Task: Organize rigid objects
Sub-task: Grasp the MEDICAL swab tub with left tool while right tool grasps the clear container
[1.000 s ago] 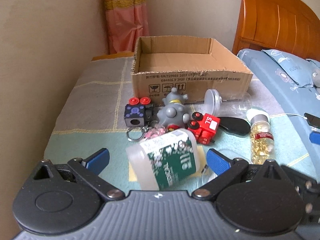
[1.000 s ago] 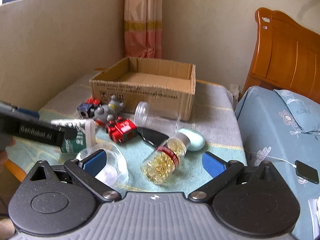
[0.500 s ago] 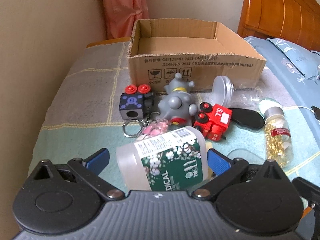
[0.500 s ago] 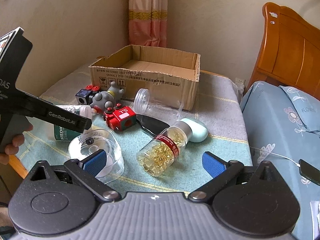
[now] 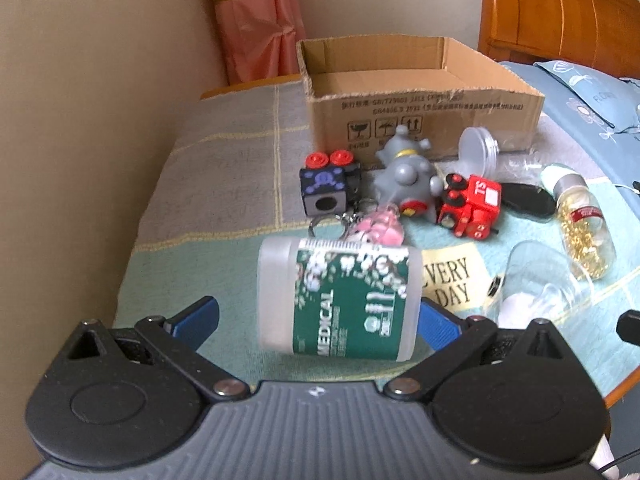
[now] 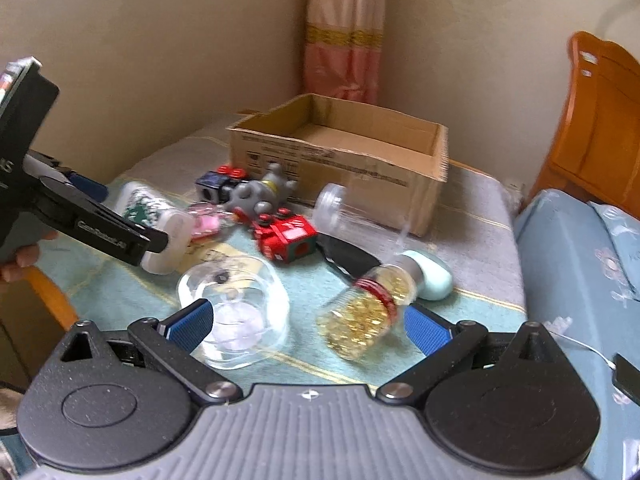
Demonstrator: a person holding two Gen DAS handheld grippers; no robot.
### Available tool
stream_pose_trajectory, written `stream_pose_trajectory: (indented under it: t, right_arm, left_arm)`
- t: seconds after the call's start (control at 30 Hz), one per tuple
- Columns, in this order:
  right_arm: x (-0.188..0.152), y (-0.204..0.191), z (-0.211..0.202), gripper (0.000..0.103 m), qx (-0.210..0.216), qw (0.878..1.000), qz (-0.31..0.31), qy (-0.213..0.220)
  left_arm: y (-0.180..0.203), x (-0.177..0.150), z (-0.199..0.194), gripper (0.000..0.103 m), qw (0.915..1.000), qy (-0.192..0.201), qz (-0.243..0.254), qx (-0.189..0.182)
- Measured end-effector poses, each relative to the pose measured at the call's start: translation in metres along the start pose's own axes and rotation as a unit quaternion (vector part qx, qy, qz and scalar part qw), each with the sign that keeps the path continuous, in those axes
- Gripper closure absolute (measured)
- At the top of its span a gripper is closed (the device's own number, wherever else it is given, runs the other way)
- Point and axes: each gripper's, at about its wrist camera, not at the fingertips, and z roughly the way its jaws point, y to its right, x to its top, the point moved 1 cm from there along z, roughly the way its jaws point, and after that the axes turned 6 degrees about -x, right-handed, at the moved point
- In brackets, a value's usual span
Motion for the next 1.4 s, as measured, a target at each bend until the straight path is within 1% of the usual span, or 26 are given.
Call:
stream_pose_trajectory:
  t: [0.07,0.2,0.37,0.5,0.63,0.8,0.87,0.97,1.1,1.13,1.23,1.4]
  right_arm:
    - [0.0,-0.003,0.002,0.0,0.017,1.0,-0.007,0.0]
    - [0.002,-0.012,0.012,0.0,0.046,0.998,-0.03,-0.004]
    - [0.005,-0.026,0.026,0.0,0.065,0.995,-0.071,-0.009]
    - [0.008,-0.036,0.041,0.0,0.082,0.991,-0.103,-0.019]
    - [0.009,-0.038,0.058,0.0,0.093,0.988,-0.118,-0.037]
    - [0.006,-0.044,0.067,0.002,0.1,0.984,-0.138,-0.05]
    - [0.005,-0.045,0.07,0.002,0.102,0.983,-0.142,-0.054]
    - [0.004,-0.046,0.076,0.006,0.106,0.982,-0.143,-0.063]
    - [0.004,-0.046,0.079,0.013,0.108,0.982,-0.142,-0.067]
    - [0.005,-0.045,0.079,0.015,0.11,0.982,-0.14,-0.067]
    - [0.006,-0.044,0.079,0.02,0.109,0.982,-0.14,-0.067]
    - [0.007,-0.043,0.078,0.022,0.103,0.982,-0.139,-0.071]
  left_arm:
    - [-0.002,-0.002,0.005,0.001,1.0,-0.001,-0.005,-0.003]
    - [0.001,-0.004,0.013,0.001,0.9998,0.019,-0.002,0.0]
    - [0.003,-0.005,0.016,0.001,0.9992,0.04,0.004,-0.007]
    - [0.004,-0.007,0.017,0.002,0.9983,0.057,0.011,-0.003]
    - [0.006,-0.009,0.017,0.003,0.9974,0.07,0.017,-0.002]
    - [0.006,-0.012,0.018,0.005,0.997,0.075,0.017,-0.004]
    - [0.006,-0.013,0.018,0.007,0.9971,0.074,0.015,-0.008]
    - [0.007,-0.013,0.019,0.012,0.9974,0.069,0.012,-0.016]
    - [0.008,-0.013,0.018,0.015,0.9973,0.069,0.011,-0.022]
    - [0.008,-0.012,0.017,0.018,0.9973,0.069,0.011,-0.022]
    - [0.008,-0.011,0.016,0.019,0.9974,0.067,0.011,-0.026]
    - [0.005,-0.008,0.015,0.019,0.9979,0.054,0.011,-0.033]
